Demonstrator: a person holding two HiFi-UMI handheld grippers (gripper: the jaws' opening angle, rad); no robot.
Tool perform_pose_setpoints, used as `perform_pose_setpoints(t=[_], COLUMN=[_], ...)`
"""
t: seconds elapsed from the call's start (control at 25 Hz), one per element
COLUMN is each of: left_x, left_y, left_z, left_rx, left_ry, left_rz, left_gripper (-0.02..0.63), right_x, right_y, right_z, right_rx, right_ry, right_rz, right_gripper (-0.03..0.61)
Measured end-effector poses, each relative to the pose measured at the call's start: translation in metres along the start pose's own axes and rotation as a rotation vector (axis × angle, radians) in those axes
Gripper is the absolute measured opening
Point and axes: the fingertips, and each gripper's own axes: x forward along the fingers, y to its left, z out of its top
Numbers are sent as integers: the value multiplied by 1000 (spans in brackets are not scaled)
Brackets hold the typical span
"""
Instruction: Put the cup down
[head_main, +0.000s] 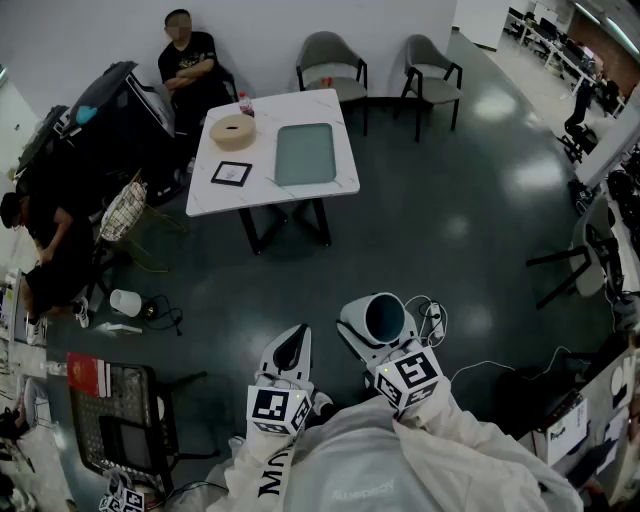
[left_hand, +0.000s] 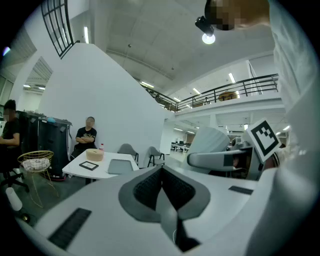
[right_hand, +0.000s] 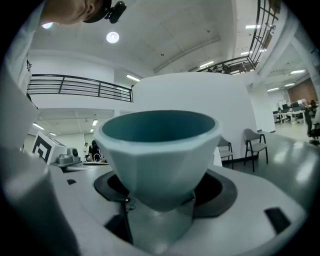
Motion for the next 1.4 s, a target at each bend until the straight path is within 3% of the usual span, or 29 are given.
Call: perform_pose_setpoints(t=[0.2,0.48,0.6,0.84,1.4], left_x=[33,69,74,83,109], left_y=[-69,-123,-143,-150,-177], left_z=[-9,-1,-3,-4,-14], left_rx=[48,140,181,161,185], left_ry=[31,-5,9,17,36], left_rz=[-2,208,209,232,283], left_gripper=[11,11,11,11,11], right_x=[-49,-95,-101,-104,-127], right_y=[-47,-109,-118,-118,-172], right_z=[3,8,11,13,0], right_rx=[17,-12,-18,-20,72], right_ry=[3,19,13,22,31], right_rz=[-4,56,77,135,163], right_gripper=[357,357,357,357,357])
